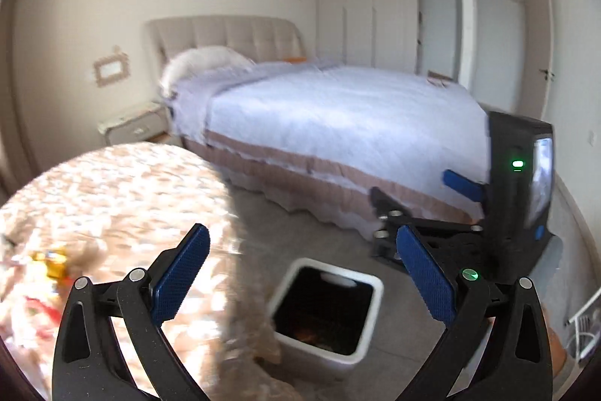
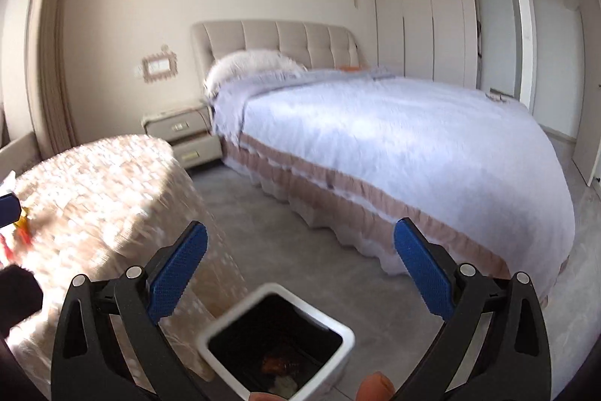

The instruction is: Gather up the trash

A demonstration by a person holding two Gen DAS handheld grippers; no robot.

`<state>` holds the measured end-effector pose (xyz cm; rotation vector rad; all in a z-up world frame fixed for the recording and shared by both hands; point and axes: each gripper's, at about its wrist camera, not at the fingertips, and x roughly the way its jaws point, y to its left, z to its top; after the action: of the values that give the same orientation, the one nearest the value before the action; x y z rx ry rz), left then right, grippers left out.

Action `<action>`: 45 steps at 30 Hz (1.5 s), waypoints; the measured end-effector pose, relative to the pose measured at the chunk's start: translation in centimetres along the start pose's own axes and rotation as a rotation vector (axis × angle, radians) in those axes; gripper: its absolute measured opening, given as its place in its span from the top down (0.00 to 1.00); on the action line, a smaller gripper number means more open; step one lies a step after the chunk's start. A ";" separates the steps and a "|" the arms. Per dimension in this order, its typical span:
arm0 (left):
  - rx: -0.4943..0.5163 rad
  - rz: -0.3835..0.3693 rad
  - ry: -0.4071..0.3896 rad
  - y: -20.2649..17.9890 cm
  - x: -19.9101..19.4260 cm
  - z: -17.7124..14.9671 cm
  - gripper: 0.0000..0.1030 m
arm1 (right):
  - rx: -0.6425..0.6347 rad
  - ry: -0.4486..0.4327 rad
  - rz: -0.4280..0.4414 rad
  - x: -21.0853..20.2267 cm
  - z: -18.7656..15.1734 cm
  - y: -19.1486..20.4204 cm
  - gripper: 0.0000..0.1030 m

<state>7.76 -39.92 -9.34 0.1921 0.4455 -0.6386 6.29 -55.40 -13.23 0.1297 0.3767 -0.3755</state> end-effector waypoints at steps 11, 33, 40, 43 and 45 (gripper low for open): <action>-0.125 0.271 -0.112 9.9 -10.7 -1.0 0.05 | -0.214 -0.177 0.256 -7.7 3.0 12.3 0.04; -0.458 0.749 0.081 30.7 -20.2 -14.3 0.05 | -0.396 -0.125 0.486 -12.2 0.3 29.6 0.04; -0.479 0.734 0.145 32.2 -18.5 -15.3 0.05 | -0.410 -0.088 0.479 -11.1 -0.3 30.7 0.04; -0.490 0.720 0.158 32.5 -18.2 -15.1 0.05 | -0.417 -0.077 0.475 -10.7 -0.5 30.8 0.04; -0.485 0.708 0.181 32.5 -17.6 -15.1 0.05 | -0.416 -0.072 0.471 -10.5 -0.5 30.8 0.04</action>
<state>10.01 -0.24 -13.52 -0.0606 0.6483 0.1899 8.77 -23.40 -8.02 -0.2008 0.3341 0.1669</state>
